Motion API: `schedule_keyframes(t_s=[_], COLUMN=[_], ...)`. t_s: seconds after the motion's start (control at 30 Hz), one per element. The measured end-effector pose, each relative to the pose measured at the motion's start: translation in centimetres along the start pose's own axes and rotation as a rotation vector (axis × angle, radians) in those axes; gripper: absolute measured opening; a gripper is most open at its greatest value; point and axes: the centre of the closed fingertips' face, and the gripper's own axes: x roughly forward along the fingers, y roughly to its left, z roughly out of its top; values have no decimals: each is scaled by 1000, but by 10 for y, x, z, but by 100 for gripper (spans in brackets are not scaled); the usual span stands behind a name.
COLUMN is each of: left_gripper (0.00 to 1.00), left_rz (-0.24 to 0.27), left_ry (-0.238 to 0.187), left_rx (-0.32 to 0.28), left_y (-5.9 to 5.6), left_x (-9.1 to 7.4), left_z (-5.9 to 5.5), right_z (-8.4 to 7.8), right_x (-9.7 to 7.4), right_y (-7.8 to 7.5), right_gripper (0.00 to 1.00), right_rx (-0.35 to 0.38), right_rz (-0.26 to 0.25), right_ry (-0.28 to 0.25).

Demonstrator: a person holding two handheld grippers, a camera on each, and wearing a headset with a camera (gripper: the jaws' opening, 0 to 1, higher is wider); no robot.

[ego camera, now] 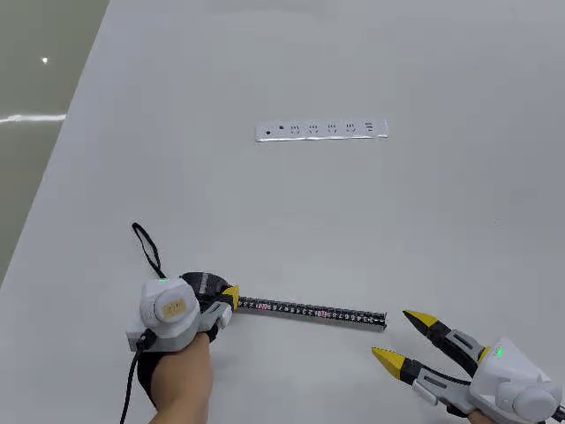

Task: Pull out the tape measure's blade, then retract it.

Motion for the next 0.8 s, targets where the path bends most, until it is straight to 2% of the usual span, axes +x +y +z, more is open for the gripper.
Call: schedule_keyframes(t_s=[0.27, 0.73, 0.8], left_gripper=[63, 63, 63], left_rz=[-4, -3, -4], left_ry=[-3, -2, -2], left_rx=[-4, -3, -3], left_y=[-1, 0, 0], left_x=[0, 0, 0], left_z=[0, 0, 0], right_z=[-8, -10, -15], right_x=[6, 14, 16], right_y=[-1, -16, -18], right_gripper=[42, 42, 42], right_rx=[-27, -46, -41], right_rz=[77, 111, 116], right_ry=[38, 56, 66])
